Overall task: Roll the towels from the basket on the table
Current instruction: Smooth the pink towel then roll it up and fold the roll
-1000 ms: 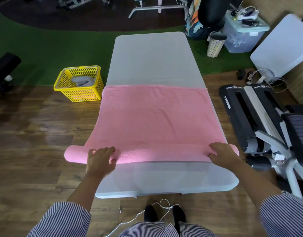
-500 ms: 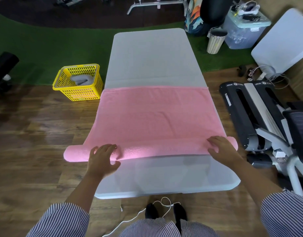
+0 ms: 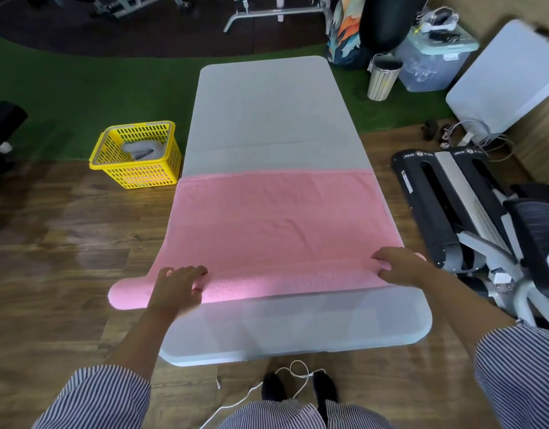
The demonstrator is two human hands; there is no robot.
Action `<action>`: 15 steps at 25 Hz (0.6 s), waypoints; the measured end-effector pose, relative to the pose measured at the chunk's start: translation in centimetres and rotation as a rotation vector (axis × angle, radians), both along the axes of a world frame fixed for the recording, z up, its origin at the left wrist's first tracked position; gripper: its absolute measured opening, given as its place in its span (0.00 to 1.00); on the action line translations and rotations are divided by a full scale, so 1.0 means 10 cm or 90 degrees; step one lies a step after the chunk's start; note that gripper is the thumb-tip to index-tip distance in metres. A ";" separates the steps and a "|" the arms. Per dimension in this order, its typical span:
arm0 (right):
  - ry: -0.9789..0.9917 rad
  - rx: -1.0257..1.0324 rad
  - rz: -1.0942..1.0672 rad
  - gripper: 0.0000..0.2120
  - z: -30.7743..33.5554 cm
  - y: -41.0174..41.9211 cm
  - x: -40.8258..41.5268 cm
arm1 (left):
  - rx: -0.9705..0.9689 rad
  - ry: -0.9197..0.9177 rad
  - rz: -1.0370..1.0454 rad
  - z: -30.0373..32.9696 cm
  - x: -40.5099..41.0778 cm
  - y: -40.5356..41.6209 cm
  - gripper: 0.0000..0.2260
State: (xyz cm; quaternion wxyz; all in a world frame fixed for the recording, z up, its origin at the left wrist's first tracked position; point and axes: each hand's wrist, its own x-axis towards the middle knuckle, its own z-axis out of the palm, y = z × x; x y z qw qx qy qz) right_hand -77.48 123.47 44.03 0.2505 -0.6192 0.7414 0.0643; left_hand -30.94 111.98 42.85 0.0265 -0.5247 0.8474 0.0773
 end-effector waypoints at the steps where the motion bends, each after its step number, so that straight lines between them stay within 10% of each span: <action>1: -0.006 -0.031 0.008 0.19 0.00 -0.02 0.00 | -0.056 0.026 -0.017 -0.02 0.01 0.00 0.17; 5: -0.013 -0.203 -0.016 0.16 -0.08 -0.04 0.10 | -0.133 0.071 -0.027 -0.12 -0.02 0.05 0.14; 10: 0.027 -0.101 0.034 0.28 -0.15 0.12 0.16 | -0.033 -0.021 -0.051 -0.19 -0.06 0.13 0.32; 15: 0.071 0.002 -0.018 0.24 -0.01 0.10 0.13 | -0.036 0.075 -0.065 -0.12 -0.09 0.11 0.20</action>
